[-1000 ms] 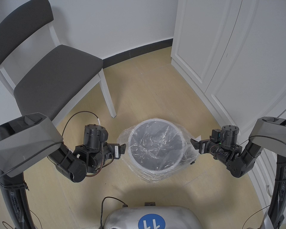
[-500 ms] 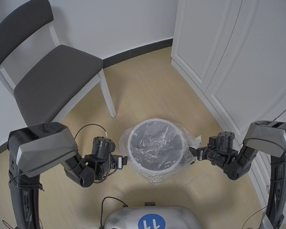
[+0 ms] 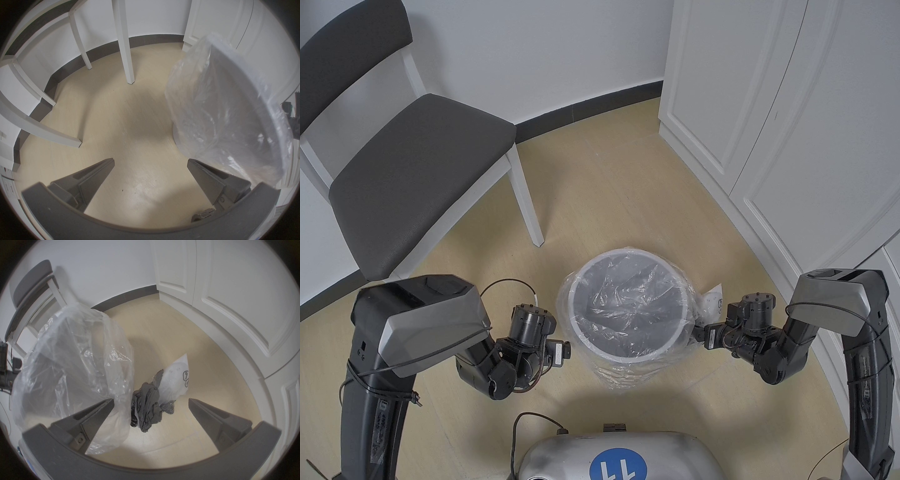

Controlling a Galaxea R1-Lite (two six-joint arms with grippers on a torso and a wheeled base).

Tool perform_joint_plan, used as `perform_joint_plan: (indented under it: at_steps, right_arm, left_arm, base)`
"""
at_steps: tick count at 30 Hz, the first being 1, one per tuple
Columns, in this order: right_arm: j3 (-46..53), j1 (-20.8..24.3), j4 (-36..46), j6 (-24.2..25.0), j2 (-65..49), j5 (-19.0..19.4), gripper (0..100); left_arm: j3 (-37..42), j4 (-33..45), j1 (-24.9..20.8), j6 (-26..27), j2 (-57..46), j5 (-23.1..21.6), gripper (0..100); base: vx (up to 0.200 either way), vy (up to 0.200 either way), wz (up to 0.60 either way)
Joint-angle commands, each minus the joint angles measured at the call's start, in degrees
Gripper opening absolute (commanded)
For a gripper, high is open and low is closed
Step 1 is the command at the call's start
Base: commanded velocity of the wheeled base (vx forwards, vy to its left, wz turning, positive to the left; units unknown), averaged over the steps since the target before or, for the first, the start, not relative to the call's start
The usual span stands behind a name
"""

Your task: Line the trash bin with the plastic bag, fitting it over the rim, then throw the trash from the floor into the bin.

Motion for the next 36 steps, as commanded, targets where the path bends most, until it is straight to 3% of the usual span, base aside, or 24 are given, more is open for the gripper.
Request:
perform_joint_plan:
  at_steps: [1,8,15,23,32,36]
  right_arm:
    - [-3.5,0.7,-0.3,2.7,5.2,-0.1,100]
    - [-6.7,1.7,-1.6,6.6,7.6,-0.2,100]
    - [-4.9,2.0,-2.3,6.4,6.0,-0.6,100]
    - [5.4,-0.9,-0.9,-2.8,-8.2,-0.1,100]
    - [7.9,-2.2,-0.6,-4.1,-13.0,1.5,100]
    - [8.1,-3.7,-0.5,-4.1,-15.7,2.1,100]
  left_arm:
    - [-3.0,0.2,0.3,-0.1,4.3,1.0,100]
    - [-6.0,0.3,1.2,-0.6,5.6,2.3,100]
    - [-5.2,0.6,2.2,-0.1,4.5,4.0,100]
    - [3.1,-0.3,5.8,7.2,-6.7,3.6,100]
    - [6.6,-0.2,5.9,10.1,-14.9,3.7,100]
    - [6.4,-0.8,1.4,15.1,-17.2,3.8,100]
  base:
    - [0.0,0.0,0.0]
    - [0.0,0.0,0.0]
    - [0.0,0.0,0.0]
    - [0.0,0.0,0.0]
    - [0.0,0.0,0.0]
    - [0.0,0.0,0.0]
